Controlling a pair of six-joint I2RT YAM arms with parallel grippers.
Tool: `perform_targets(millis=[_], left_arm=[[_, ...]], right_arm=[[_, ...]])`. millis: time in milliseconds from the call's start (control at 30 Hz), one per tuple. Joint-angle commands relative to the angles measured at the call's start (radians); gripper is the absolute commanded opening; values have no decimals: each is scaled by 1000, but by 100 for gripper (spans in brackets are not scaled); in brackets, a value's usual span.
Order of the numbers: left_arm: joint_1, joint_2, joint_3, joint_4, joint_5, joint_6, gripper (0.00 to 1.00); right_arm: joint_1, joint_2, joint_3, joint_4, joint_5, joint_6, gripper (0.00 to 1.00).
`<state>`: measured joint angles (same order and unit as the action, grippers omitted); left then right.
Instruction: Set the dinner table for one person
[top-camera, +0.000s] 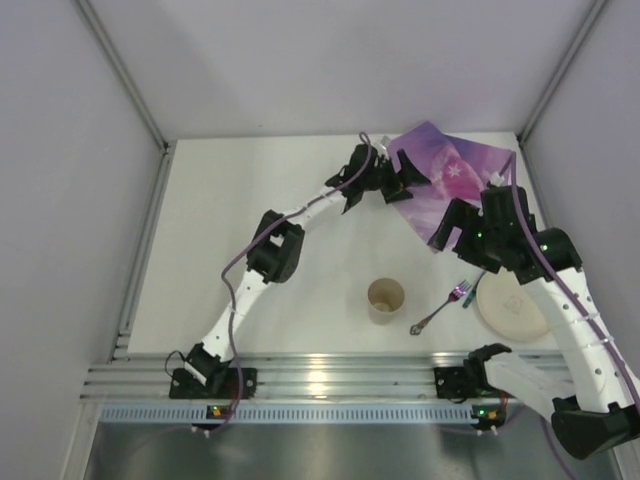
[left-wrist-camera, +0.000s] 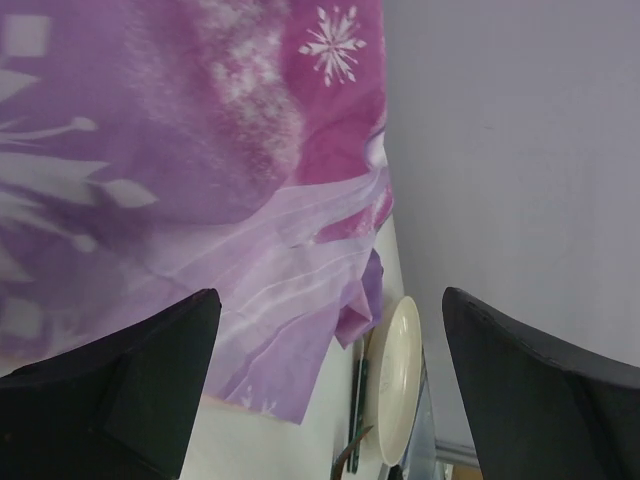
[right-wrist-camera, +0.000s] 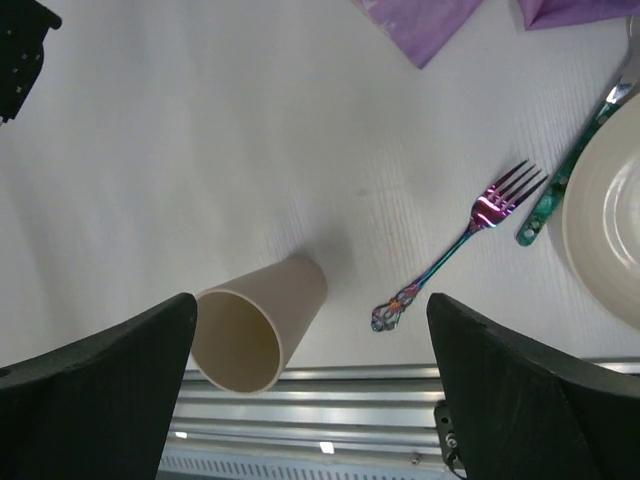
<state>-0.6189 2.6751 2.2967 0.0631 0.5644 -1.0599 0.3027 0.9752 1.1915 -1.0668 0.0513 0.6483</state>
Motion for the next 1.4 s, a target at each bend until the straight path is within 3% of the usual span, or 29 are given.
perform_targets(millis=[0,133,167,333,633,700,867,967,1100,1233,1367], left_arm=[[-59,54,109,112,-18,-144,98],[-77,86,162,-114,-182,-79,98],[-76,107,211,-249,-202,-27,98],[-62,69,216,-558,-326,162,98],[57,-16,230,-1009,-555,466,99],[88,-73,121,-1030,-639,520,99],[284,-342,-301,-973,-649,561,99],[373,-452,-442,-941,-661,624,99],[406,-509,-511,-965,-676,678,99],[413,-569,-575,-954,-661,678,99],[420,-586,-517,-1032,-650,632,99]], right_arm=[[-10,-32,10,-59,30,13,100],[-11,-41,28,-94,62,1,100],[-11,-40,39,-96,73,-9,100],[-11,-10,68,-82,87,-36,100],[-11,108,51,39,-34,-50,100],[-11,125,49,68,-47,-50,100],[-11,171,46,114,-47,-68,100],[-11,212,37,151,-47,-78,100],[-14,321,29,238,-80,-69,100],[-14,538,77,284,-148,-47,100],[-16,687,192,283,-189,-45,98]])
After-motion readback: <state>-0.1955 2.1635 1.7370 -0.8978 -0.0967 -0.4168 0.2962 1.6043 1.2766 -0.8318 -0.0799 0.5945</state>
